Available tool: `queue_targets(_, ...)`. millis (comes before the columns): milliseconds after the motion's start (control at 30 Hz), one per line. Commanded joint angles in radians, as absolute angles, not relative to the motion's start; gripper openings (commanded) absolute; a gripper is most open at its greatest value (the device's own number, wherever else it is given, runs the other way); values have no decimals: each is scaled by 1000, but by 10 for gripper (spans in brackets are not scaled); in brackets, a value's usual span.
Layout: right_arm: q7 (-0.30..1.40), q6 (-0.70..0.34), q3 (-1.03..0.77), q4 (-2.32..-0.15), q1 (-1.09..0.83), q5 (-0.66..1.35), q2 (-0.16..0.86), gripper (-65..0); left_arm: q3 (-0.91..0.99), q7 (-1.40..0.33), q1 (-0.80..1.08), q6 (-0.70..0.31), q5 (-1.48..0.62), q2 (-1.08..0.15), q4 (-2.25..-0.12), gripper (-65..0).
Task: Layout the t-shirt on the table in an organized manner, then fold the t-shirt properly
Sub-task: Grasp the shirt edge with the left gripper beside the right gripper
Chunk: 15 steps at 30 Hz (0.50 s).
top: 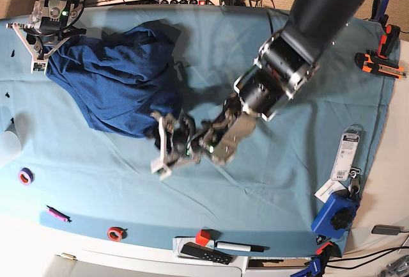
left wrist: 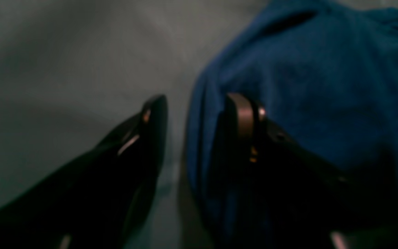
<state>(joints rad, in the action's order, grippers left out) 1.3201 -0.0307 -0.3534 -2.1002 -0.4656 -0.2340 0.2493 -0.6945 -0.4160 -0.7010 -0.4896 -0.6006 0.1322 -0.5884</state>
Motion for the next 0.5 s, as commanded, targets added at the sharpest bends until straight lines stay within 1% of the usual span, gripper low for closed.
queue_targets(0, 1308, -30, -361, -2117, -466, -251, 263, -650, -693, -401, -725, -498, -637, 157, -603, -395)
queue_targets(67, 1308, -30, -361, -2117, -466, -251, 263, -650, -693, -394, -708, -498, -659, 157, -603, -400)
queue_targets(100, 1306, -30, -361, -2117, -466, -251, 263, -650, -693, -391, -701, -498, -659, 157, -603, -431)
queue_targets(133, 1304, -30, -361, -2117, -466, -251, 263, -650, -693, -391, -697, -498, -658, 157, -603, -491)
queue_targets(200, 1304, -30, -361, -2117, -465, -251, 263, -650, -693, -375, -695, -498, -658, 157, -603, -650)
queue_targets(300, 1303, -30, -361, -2117, -466, -251, 263, -650, -691, -329, -715, -498, -659, 157, -614, -650)
queue_targets(367, 1296, -30, -361, -2117, -466, -250, 263, -650, -691, -329, -749, -498, -659, 157, -640, -650)
queue_targets(467, 1230, -29, -361, -2117, -465, -250, 263, -650, -691, -340, -810, -498, -659, 157, -685, -650)
